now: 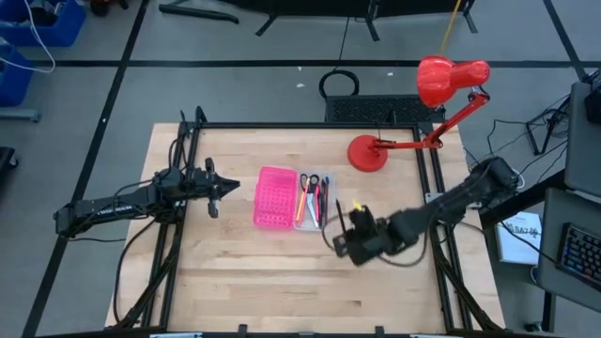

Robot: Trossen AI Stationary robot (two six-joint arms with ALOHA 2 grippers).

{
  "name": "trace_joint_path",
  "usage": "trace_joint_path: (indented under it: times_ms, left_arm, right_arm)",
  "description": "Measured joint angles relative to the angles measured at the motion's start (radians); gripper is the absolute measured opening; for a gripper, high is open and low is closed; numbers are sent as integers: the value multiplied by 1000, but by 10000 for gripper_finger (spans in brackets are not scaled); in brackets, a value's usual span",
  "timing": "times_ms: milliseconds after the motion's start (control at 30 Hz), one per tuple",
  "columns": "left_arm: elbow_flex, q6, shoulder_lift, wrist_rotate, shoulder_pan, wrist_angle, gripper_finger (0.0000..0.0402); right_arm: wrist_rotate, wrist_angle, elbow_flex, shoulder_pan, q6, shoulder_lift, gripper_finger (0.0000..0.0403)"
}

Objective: Pick & place school supplies into a supply box
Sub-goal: Put the black pen into the supply box

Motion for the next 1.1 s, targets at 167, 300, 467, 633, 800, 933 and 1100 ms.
trace_joint_path:
  times_ms: [167, 300, 467, 633, 800, 933, 1100]
  left_arm:
    - [0, -4, 0, -8, 0, 1, 40]
    - [0, 1, 0, -8, 0, 1, 40]
    - [0, 33, 0, -8, 0, 0, 40]
    - [0, 64, 0, -16, 1, -12, 40]
    - [0, 55, 0, -25, 1, -14, 40]
    - [0, 45, 0, -35, 1, -16, 40]
    - [0, 50, 0, -40, 1, -22, 40]
  right_arm:
    - [-144, 78, -34, -191, -85, -12, 18]
    - [-249, 271, -93, -326, -202, 7, 19]
    - [-323, 396, -155, -445, -259, 17, 19]
    - [-374, 456, -181, -481, -260, 75, 19]
    - [-375, 556, -182, -486, -256, 182, 19]
    - [-382, 587, -181, -499, -256, 236, 22]
    - [-398, 617, -180, -514, -271, 246, 36]
